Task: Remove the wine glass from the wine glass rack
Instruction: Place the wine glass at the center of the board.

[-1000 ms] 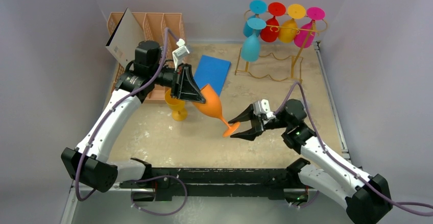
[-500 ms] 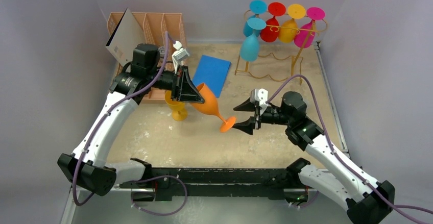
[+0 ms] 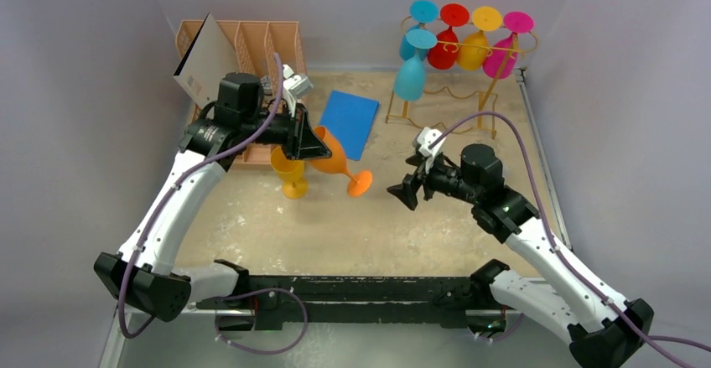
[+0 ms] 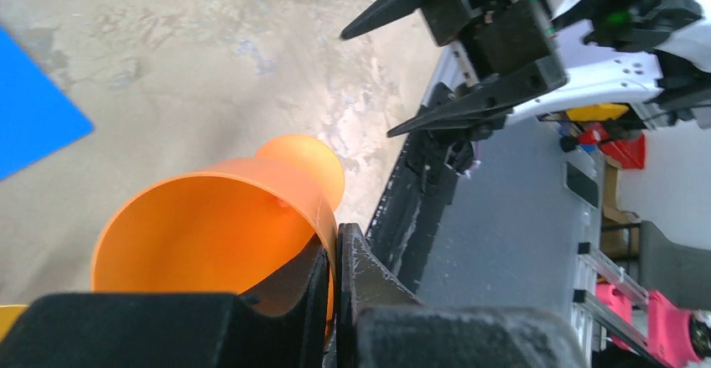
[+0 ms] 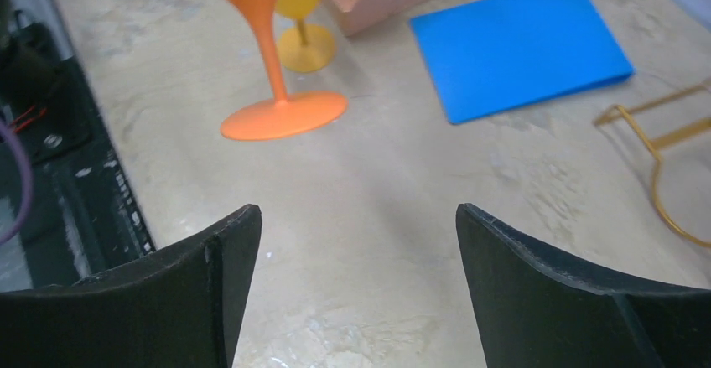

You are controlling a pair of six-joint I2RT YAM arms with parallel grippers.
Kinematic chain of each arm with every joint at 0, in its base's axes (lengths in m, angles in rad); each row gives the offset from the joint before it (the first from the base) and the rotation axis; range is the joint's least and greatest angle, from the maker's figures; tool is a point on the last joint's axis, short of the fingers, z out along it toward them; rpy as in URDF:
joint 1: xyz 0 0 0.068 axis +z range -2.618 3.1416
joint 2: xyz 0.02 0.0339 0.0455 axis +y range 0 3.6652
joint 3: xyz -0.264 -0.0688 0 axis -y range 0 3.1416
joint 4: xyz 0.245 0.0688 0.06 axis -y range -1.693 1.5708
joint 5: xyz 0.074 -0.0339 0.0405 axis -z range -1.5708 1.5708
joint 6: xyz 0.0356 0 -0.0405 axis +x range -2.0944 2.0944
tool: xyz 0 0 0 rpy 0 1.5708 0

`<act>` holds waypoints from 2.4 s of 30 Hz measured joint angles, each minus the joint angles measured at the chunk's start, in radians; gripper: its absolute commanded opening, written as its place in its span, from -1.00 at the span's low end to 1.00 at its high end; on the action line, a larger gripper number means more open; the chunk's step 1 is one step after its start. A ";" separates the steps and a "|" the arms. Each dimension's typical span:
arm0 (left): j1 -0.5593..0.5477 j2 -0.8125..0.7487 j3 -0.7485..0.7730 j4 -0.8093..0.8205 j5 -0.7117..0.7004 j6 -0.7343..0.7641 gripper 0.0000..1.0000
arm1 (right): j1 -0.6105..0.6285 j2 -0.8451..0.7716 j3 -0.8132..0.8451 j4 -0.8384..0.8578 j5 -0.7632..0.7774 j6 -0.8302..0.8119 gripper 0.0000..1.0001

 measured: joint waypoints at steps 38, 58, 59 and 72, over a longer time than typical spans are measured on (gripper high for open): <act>-0.276 0.447 0.068 0.069 -0.973 0.088 -1.00 | -0.014 0.033 0.190 -0.436 0.567 0.673 0.98; -0.280 0.451 0.036 0.093 -1.052 0.073 -1.00 | -0.014 0.063 0.203 -0.455 0.565 0.686 0.98; -0.280 0.453 0.036 0.091 -1.059 0.066 -1.00 | -0.014 0.064 0.203 -0.456 0.565 0.687 0.98; -0.280 0.455 0.036 0.083 -1.132 0.029 -1.00 | -0.014 0.073 0.203 -0.459 0.566 0.696 0.98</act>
